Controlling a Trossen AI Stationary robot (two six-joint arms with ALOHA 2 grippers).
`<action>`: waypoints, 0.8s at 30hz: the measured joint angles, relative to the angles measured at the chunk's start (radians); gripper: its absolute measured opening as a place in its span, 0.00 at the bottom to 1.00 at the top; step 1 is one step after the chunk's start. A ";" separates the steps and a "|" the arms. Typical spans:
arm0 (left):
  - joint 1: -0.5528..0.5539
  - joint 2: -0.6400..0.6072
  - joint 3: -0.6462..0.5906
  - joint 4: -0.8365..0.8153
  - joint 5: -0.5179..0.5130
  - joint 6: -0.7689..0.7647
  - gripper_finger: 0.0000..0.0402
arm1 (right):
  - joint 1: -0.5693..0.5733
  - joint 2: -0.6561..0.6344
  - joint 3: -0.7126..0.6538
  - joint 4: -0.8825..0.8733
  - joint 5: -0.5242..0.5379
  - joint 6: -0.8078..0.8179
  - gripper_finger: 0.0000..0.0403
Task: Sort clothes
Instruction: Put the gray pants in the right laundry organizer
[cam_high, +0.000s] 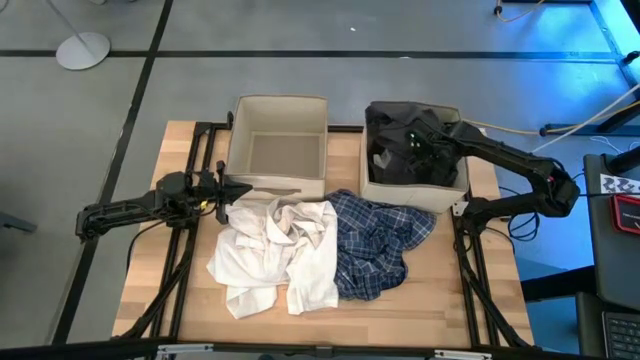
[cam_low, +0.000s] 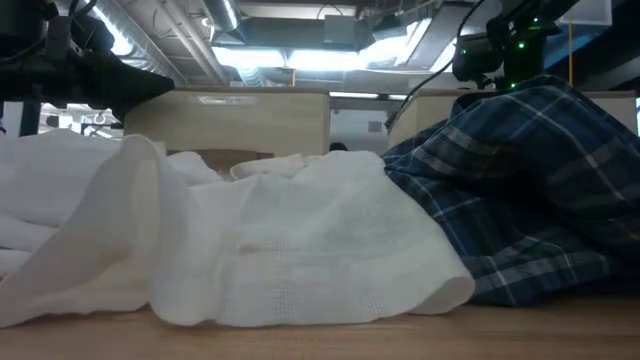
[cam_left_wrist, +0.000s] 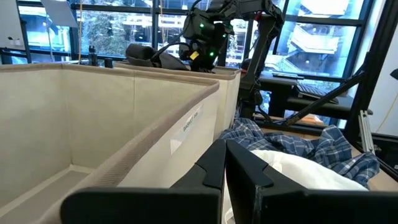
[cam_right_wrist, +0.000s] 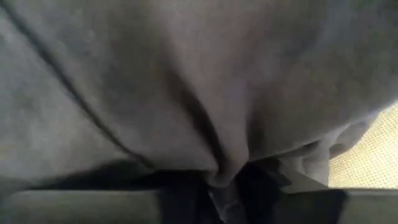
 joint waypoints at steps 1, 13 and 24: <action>0.000 0.000 0.000 0.000 0.000 0.000 0.01 | 0.000 0.000 0.009 -0.022 -0.009 0.000 0.30; 0.000 0.000 0.000 0.002 0.000 0.034 0.01 | 0.002 -0.001 0.409 -0.271 -0.181 -0.007 0.43; 0.000 0.000 0.000 0.001 0.000 0.049 0.01 | 0.003 -0.002 0.204 0.514 -0.175 -0.232 0.42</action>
